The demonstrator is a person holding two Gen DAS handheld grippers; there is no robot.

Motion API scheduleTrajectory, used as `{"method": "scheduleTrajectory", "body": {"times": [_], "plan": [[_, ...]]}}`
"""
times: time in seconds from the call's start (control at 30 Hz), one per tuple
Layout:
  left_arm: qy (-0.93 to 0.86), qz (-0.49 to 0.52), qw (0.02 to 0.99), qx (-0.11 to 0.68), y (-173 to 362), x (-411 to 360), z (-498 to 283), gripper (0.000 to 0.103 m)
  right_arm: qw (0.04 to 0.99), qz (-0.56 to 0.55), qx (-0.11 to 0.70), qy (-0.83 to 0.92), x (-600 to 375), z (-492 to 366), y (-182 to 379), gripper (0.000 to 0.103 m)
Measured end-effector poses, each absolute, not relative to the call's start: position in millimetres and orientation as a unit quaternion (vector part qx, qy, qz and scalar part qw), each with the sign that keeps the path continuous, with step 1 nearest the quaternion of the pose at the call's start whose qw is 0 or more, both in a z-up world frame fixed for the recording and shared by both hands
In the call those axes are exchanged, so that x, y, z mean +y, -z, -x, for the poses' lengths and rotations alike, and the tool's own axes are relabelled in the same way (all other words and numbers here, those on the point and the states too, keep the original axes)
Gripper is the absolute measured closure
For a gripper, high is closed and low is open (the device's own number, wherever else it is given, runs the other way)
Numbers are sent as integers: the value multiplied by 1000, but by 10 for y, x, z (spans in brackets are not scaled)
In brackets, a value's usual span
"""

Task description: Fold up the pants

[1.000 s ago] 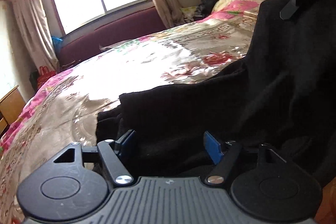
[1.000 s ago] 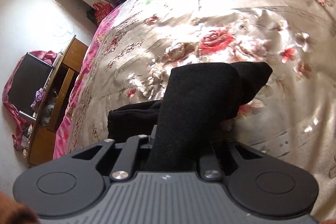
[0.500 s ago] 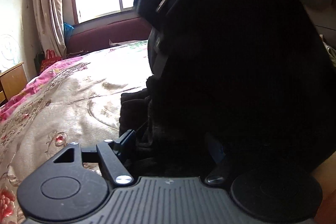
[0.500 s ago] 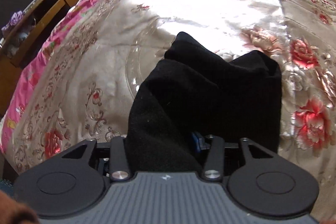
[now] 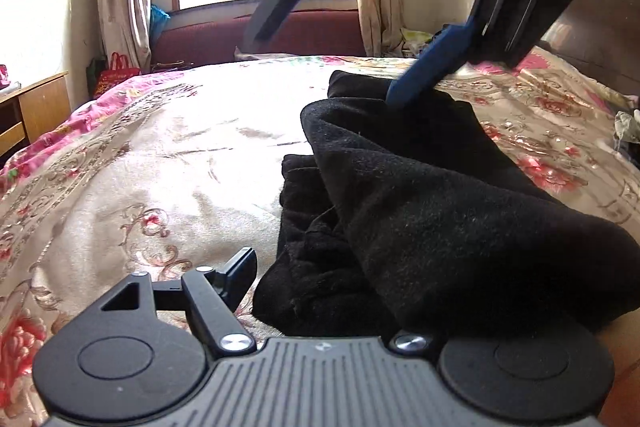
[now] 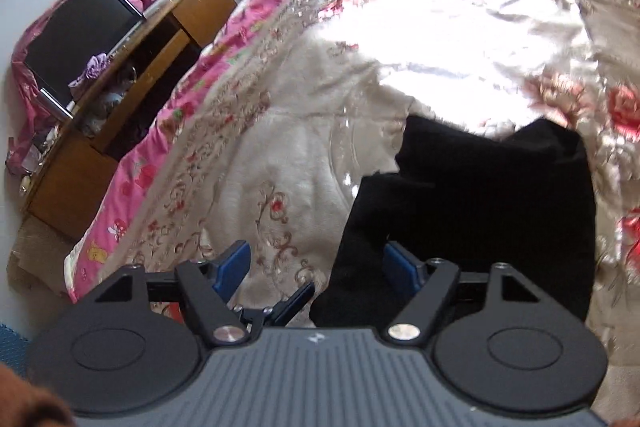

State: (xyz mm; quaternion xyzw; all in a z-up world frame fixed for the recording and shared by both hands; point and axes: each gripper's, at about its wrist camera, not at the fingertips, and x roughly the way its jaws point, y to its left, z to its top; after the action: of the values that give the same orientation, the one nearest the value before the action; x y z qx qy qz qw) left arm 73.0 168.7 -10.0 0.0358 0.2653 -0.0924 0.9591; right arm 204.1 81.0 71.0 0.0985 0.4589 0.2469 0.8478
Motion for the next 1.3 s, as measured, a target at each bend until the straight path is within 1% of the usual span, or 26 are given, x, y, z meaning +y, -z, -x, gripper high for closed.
{"method": "scheduleTrajectory", "body": {"times": [0.1,0.23,0.27,0.37,0.47,0.57,0.63,0.7,0.77,0.8,0.83,0.9,0.93,0.97,1.1,1.2,1.3], "plan": [[80,-65,960,259,61,1696,-647,13,882,-25,413,-227,608,-2060,-816,28],[85,-87,960,254,42,1746,-477,12,883,61,414,-213,324,-2264,-631,29],[84,-92,960,252,34,1729,-427,12,884,83,409,-211,299,-2294,-583,32],[70,-113,961,244,-11,1682,-395,10,872,135,400,-248,342,-2331,-458,47],[63,-129,959,243,-87,1660,-457,8,859,164,377,-306,516,-2303,-389,48],[67,-136,953,262,-85,1713,-537,8,838,232,359,-340,765,-2411,-186,48],[62,-142,948,277,-37,1791,-512,8,818,214,405,-348,842,-2684,42,49],[58,-135,945,292,-30,1892,-463,8,801,149,457,-356,809,-3009,251,47],[34,-149,942,299,-49,1954,-416,9,787,67,497,-359,687,-3247,298,47],[23,-163,941,296,-79,1972,-394,9,787,41,501,-359,622,-3297,249,54],[17,-171,941,291,-121,1983,-375,9,791,34,495,-358,573,-3303,181,55],[12,-173,946,275,-241,2020,-359,9,795,52,476,-372,518,-3222,33,55],[10,-172,948,267,-303,2029,-356,9,793,68,465,-388,501,-3133,-41,53],[11,-171,951,258,-364,2032,-356,9,785,81,463,-403,502,-3078,-76,54],[46,-152,961,226,-567,1935,-371,9,772,143,459,-415,647,-2978,-29,52],[92,-142,961,219,-584,1775,-418,8,765,145,457,-431,791,-3072,2,52],[115,-152,951,242,-424,1615,-538,8,749,179,459,-442,991,-3129,89,54]]}}
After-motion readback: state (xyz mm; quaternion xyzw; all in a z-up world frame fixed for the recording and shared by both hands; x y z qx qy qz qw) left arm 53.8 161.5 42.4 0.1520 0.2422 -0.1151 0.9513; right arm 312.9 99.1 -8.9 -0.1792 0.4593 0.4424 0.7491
